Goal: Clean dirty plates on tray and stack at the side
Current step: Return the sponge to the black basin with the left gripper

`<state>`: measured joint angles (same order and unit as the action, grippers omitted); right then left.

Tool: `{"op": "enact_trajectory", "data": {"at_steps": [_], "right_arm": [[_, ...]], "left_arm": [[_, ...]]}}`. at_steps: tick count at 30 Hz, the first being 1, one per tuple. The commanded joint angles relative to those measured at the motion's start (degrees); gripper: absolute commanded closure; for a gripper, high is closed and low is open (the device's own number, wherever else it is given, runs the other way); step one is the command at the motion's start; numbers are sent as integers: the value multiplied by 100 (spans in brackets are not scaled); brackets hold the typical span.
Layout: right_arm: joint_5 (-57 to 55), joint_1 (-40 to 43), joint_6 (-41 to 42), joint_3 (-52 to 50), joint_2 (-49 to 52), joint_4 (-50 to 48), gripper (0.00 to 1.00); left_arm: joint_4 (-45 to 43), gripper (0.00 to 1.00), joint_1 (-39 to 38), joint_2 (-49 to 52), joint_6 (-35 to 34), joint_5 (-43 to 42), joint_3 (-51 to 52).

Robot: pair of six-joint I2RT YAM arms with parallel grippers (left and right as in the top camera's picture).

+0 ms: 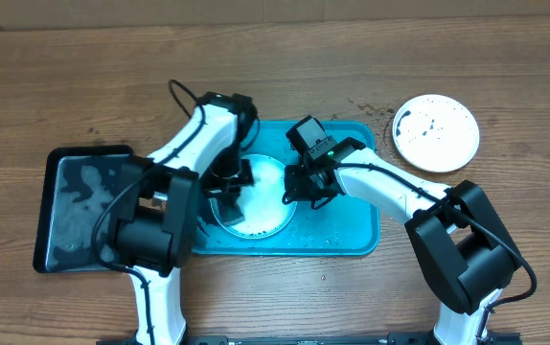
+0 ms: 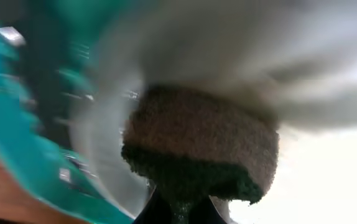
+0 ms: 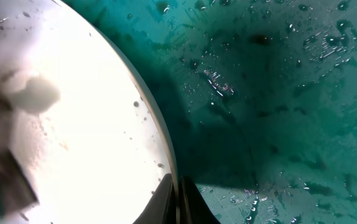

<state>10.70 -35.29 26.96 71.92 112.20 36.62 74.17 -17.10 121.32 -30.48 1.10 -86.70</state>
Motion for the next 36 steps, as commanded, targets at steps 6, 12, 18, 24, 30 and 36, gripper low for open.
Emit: {"op": "enact_trajectory", "data": {"at_steps": [6, 12, 18, 24, 30, 36], "right_arm": [[-46, 15, 4, 44, -63, -39, 96], [-59, 15, 2, 44, -63, -35, 96], [-61, 15, 2, 44, -63, -17, 96], [-59, 15, 2, 44, -63, -46, 96], [-59, 15, 2, 44, -63, -50, 96], [-61, 15, 2, 44, -63, -52, 96]], "left_arm": [[323, 96, 824, 48, -330, 881, -935], [920, 96, 1193, 9, 264, -317, -2109], [1342, 96, 1917, -387, 476, -640, -2378], [1709, 96, 2835, -573, 474, -212, -2345], [1040, 96, 3543, -573, 476, -61, -1250], [448, 96, 3908, -557, 472, -2, -586]]}}
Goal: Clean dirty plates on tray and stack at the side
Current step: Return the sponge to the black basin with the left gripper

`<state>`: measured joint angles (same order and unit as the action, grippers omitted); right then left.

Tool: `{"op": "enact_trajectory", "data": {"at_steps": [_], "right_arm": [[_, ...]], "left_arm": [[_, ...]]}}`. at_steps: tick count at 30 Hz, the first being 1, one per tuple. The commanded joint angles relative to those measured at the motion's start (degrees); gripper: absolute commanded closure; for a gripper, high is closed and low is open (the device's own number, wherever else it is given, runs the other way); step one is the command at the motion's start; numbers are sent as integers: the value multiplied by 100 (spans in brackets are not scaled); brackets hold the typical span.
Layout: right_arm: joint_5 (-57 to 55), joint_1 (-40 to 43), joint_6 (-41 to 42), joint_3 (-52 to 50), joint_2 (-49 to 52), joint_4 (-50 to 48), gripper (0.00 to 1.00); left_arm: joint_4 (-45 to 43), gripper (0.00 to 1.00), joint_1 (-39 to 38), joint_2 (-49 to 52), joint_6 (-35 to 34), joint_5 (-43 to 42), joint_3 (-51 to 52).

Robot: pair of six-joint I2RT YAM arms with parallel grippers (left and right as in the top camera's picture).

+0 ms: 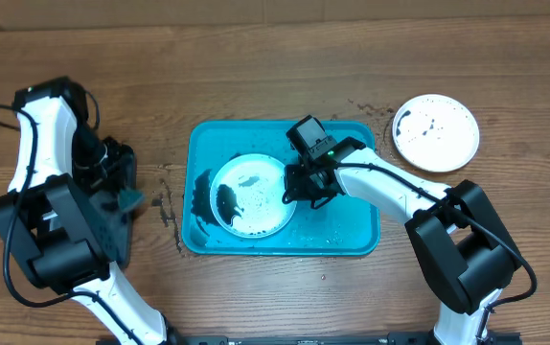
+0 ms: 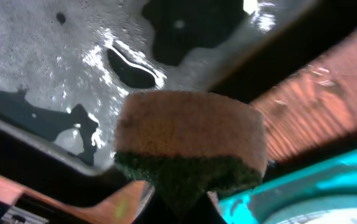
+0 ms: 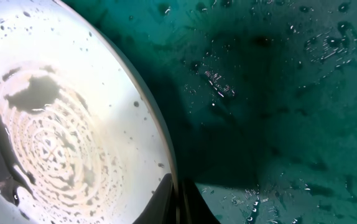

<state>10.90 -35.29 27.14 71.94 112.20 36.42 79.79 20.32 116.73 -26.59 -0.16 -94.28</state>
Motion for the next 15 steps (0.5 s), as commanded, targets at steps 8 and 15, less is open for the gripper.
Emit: {"op": "enact_trajectory", "data": {"at_steps": [8, 15], "right_arm": [[-79, 15, -15, 42, -63, -37, 96], [-79, 15, -15, 42, -63, -35, 96]], "left_arm": [[-531, 96, 981, -96, 81, 232, 195], [-667, 55, 1207, -92, 83, 205, 229]]}}
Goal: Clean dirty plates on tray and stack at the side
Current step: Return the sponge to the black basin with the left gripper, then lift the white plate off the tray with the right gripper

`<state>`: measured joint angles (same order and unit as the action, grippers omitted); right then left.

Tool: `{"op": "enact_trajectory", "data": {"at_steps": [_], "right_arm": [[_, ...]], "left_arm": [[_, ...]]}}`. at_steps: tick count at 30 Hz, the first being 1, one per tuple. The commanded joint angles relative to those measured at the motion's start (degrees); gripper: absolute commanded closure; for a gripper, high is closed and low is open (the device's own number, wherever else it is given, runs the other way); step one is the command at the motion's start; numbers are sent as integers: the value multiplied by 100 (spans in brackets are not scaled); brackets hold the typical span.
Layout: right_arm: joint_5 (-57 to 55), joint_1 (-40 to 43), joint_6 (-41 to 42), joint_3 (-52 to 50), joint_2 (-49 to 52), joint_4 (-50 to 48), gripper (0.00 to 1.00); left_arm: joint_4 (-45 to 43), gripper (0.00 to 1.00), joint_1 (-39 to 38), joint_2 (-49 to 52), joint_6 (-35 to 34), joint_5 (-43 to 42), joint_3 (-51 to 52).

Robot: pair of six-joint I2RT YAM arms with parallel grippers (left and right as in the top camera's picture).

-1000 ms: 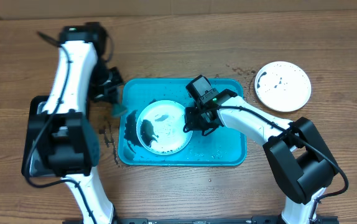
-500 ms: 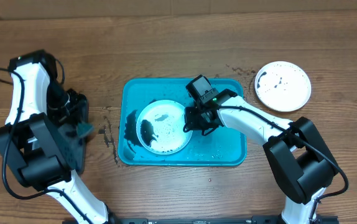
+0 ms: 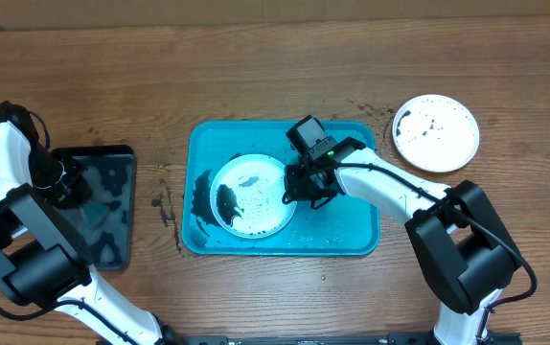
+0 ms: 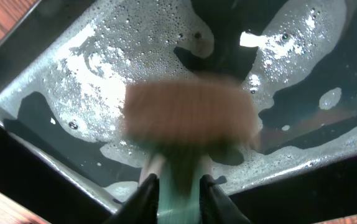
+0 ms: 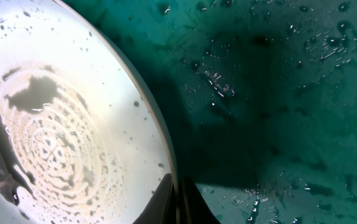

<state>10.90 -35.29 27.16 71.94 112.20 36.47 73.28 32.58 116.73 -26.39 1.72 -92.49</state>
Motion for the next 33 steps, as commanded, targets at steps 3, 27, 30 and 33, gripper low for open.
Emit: {"op": "enact_trajectory", "data": {"at_steps": [3, 27, 30, 33], "right_arm": [[-79, 15, -17, 42, -63, -39, 96], [-4690, -951, -367, 2476, -485, 2682, 96], [-5665, -1386, -573, 2750, -485, 2938, 96], [-6175, -1720, -1213, 2894, -485, 2927, 96]], "left_arm": [[-33, 46, -20, -92, 66, -131, 50], [-57, 0, 39, -92, 48, -1521, -31], [-57, 0, 39, -92, 48, -1521, -31], [-57, 0, 39, -92, 48, -1521, -31]]}}
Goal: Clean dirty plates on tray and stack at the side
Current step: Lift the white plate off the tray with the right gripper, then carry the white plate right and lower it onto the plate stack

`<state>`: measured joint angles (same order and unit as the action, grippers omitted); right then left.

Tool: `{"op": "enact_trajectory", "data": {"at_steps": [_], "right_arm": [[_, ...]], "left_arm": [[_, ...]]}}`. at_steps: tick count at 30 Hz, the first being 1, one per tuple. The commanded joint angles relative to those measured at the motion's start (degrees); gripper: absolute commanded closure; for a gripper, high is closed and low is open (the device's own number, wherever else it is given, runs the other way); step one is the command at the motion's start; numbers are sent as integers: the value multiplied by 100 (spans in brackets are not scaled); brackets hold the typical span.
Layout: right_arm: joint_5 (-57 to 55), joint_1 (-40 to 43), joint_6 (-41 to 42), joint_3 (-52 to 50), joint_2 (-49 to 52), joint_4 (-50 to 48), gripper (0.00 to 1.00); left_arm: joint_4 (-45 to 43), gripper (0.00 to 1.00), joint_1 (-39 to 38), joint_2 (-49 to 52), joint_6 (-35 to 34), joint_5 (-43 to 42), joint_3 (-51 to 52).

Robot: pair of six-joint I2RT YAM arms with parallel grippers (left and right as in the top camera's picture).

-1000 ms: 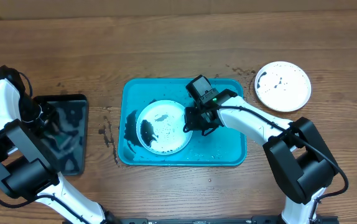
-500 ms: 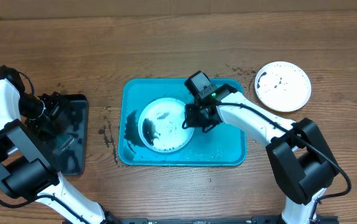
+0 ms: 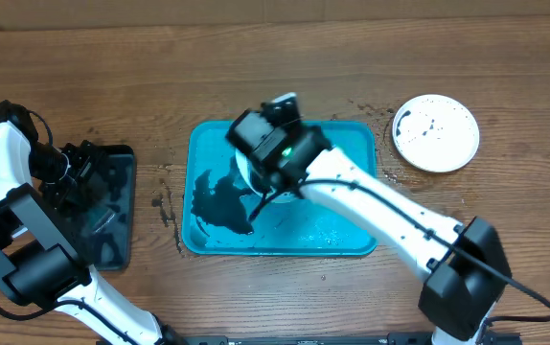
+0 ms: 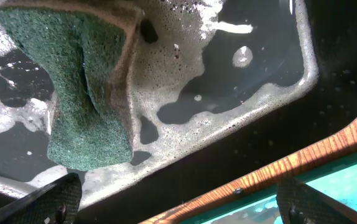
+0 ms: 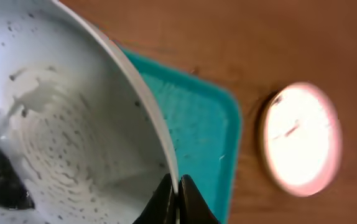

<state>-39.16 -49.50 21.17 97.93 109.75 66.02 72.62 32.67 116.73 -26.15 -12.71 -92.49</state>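
My right gripper (image 5: 177, 186) is shut on the rim of a white plate (image 5: 73, 124), held tilted above the teal tray (image 3: 342, 225). Soapy streaks and a dark patch cling to the plate's inside. A dark puddle (image 3: 219, 203) lies on the left part of the tray. A second white plate (image 3: 435, 132) with dark smears rests on the table at the right. The green and brown sponge (image 4: 85, 93) lies in the foamy water of the black tray (image 3: 103, 230). My left gripper (image 4: 181, 205) stands open over that tray's edge, apart from the sponge.
Dark crumbs or splashes dot the wood between the two trays (image 3: 165, 206) and near the teal tray's far right corner (image 3: 376, 110). My right arm (image 3: 380, 206) stretches across the teal tray.
My right gripper has lifted and tilted the plate off the teal tray, and dark liquid now lies on the tray. My left gripper has opened and the sponge lies loose in the black tray.
My left gripper held the sponge on the plate while the right gripper pinched the rim. Then the sponge was over the black tray's edge, then in the foam. Now the sponge is let go and the plate is raised and tilted, with dirty water on the teal tray.
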Motion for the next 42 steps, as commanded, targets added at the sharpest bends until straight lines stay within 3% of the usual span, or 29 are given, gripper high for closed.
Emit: {"op": "enact_trajectory", "data": {"at_steps": [1, 11, 18, 24, 27, 29, 32, 34, 35, 37, 42], "right_arm": [[-1384, -455, -898, 337, -240, -46, 96], [-4011, -1526, -2640, 343, -238, -260, 96], [-4190, -1801, -3812, 343, -238, -1172, 96], [-4317, -1799, -3646, 341, -238, -1434, 96], [-2966, -1668, -2706, 339, -238, -1158, 96], [-1620, -1397, -2667, 273, -238, -992, 96], [-1381, -1016, -2251, 256, -240, -732, 96], [-1390, -787, -1196, 264, -275, -682, 96], [-1027, -671, -990, 262, -275, -763, 96], [149, -302, -1360, 256, -258, -715, 96], [2017, 1106, -280, 256, -260, -334, 96]], "left_arm": [[9, 1, 31, -92, 24, -79, -31], [7, 0, 31, -92, 24, -79, -31], [4, 0, 31, -92, 24, -66, -31], [-11, 0, 31, -92, 24, -66, -31], [-11, 0, 31, -92, 24, -66, -31], [-11, 0, 31, -92, 24, -66, -31], [-11, 0, 31, -92, 24, -66, -31], [-11, 1, 31, -92, 24, -66, -31], [-11, 0, 31, -92, 24, -66, -31], [-11, 1, 31, -92, 24, -66, -31], [-11, 0, 31, -92, 24, -66, -31]]}}
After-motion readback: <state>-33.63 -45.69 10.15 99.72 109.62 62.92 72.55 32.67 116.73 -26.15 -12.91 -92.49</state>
